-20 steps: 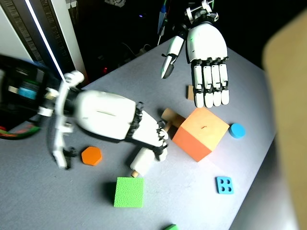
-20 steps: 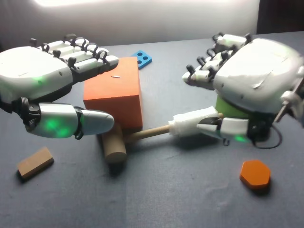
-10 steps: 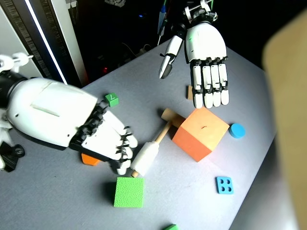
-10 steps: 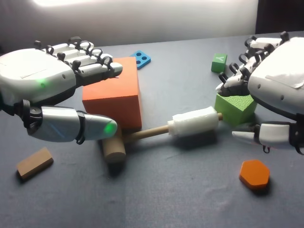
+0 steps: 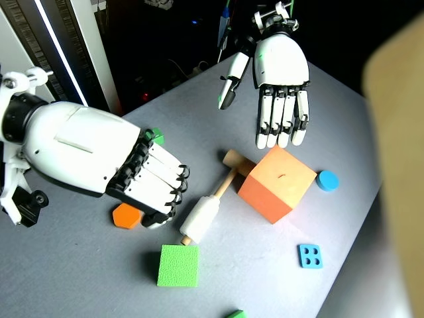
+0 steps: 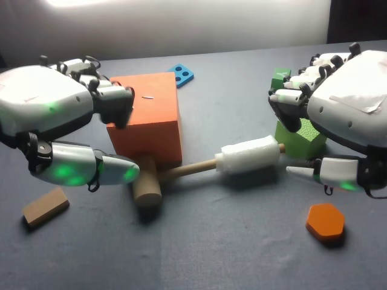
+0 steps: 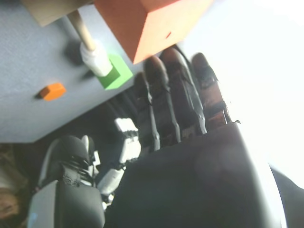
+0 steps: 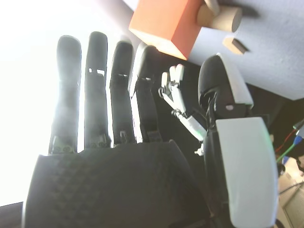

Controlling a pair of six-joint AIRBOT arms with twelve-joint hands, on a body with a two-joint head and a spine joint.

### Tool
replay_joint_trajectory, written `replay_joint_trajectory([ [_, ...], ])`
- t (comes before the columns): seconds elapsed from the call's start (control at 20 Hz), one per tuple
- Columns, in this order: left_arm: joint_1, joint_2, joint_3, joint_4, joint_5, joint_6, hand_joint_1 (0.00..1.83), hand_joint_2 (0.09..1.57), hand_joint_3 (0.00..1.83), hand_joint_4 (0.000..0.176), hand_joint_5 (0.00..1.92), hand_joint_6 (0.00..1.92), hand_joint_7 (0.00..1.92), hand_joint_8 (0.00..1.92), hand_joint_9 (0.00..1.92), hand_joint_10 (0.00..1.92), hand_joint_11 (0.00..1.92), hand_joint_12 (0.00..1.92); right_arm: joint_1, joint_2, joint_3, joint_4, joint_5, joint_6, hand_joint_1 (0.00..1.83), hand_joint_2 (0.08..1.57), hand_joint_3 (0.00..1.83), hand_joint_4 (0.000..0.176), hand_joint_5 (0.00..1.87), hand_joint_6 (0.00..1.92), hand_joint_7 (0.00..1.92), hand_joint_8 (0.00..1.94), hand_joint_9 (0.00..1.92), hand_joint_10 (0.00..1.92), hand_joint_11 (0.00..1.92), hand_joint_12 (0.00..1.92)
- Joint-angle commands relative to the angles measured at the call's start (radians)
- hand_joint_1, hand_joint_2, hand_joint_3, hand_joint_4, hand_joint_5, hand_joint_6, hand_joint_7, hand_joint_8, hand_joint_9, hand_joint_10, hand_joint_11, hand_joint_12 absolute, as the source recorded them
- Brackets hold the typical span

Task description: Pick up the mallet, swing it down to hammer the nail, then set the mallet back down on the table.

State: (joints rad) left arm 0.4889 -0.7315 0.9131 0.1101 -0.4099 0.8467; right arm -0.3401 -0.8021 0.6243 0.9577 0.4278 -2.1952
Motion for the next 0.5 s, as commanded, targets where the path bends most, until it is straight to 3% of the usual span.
replay_joint_trajectory([
  [0.0, -0.015, 0.003, -0.001, -0.009, -0.109, -0.003, 0.36, 1.10, 0.00, 0.000, 0.13, 1.80, 0.18, 1.72, 0.16, 1.77, 0.05, 1.86, 0.009, 0.003, 0.005, -0.037, 0.078, 0.005, 0.53, 1.15, 0.00, 0.000, 0.19, 1.91, 0.27, 1.89, 0.35, 1.87, 0.34, 1.81],
  [0.05, -0.019, 0.003, -0.004, -0.009, -0.106, -0.001, 0.40, 1.10, 0.00, 0.000, 0.11, 1.90, 0.15, 1.84, 0.16, 1.89, 0.14, 1.91, 0.009, 0.002, 0.006, -0.037, 0.078, 0.005, 0.53, 1.14, 0.00, 0.000, 0.18, 1.92, 0.26, 1.93, 0.36, 1.91, 0.36, 1.87],
  [0.15, -0.023, 0.003, -0.010, -0.009, -0.102, 0.005, 0.39, 1.11, 0.00, 0.000, 0.14, 1.92, 0.13, 1.91, 0.20, 1.92, 0.24, 1.92, 0.010, 0.002, 0.008, -0.037, 0.081, 0.007, 0.61, 1.11, 0.00, 0.000, 0.32, 1.92, 0.29, 1.94, 0.37, 1.92, 0.52, 1.92],
  [0.2, -0.024, 0.003, -0.012, -0.009, -0.102, 0.005, 0.29, 1.15, 0.01, 0.000, 0.20, 1.73, 0.18, 1.79, 0.18, 1.92, 0.22, 1.92, 0.010, 0.002, 0.009, -0.037, 0.082, 0.009, 0.67, 1.08, 0.00, 0.000, 0.39, 1.92, 0.34, 1.94, 0.41, 1.92, 0.61, 1.92],
  [0.25, -0.024, 0.003, -0.012, -0.009, -0.103, 0.005, 0.31, 1.17, 0.01, 0.000, 0.38, 1.80, 0.37, 1.89, 0.31, 1.92, 0.34, 1.92, 0.009, 0.002, 0.010, -0.037, 0.082, 0.011, 0.68, 1.07, 0.00, 0.000, 0.47, 1.92, 0.42, 1.94, 0.49, 1.92, 0.70, 1.92],
  [0.35, -0.024, 0.004, -0.012, -0.009, -0.105, 0.005, 0.29, 1.19, 0.01, 0.000, 0.87, 1.91, 0.84, 1.92, 0.69, 1.92, 0.61, 1.92, 0.008, 0.001, 0.014, -0.037, 0.083, 0.015, 0.60, 1.08, 0.00, 0.041, 0.58, 1.92, 0.52, 1.94, 0.57, 1.92, 0.79, 1.92],
  [0.4, -0.024, 0.004, -0.011, -0.009, -0.105, 0.005, 0.28, 1.21, 0.00, 0.000, 1.16, 1.89, 1.13, 1.92, 1.00, 1.92, 0.83, 1.92, 0.008, 0.000, 0.016, -0.037, 0.084, 0.017, 0.57, 1.07, 0.00, 0.049, 0.67, 1.92, 0.62, 1.94, 0.67, 1.92, 0.86, 1.92],
  [0.45, -0.024, 0.004, -0.010, -0.009, -0.107, 0.005, 0.37, 1.18, 0.00, 0.036, 1.30, 1.78, 1.30, 1.90, 1.21, 1.92, 1.07, 1.92, 0.008, 0.000, 0.017, -0.037, 0.087, 0.019, 0.57, 1.07, 0.00, 0.051, 0.75, 1.92, 0.71, 1.94, 0.77, 1.92, 0.93, 1.92],
])
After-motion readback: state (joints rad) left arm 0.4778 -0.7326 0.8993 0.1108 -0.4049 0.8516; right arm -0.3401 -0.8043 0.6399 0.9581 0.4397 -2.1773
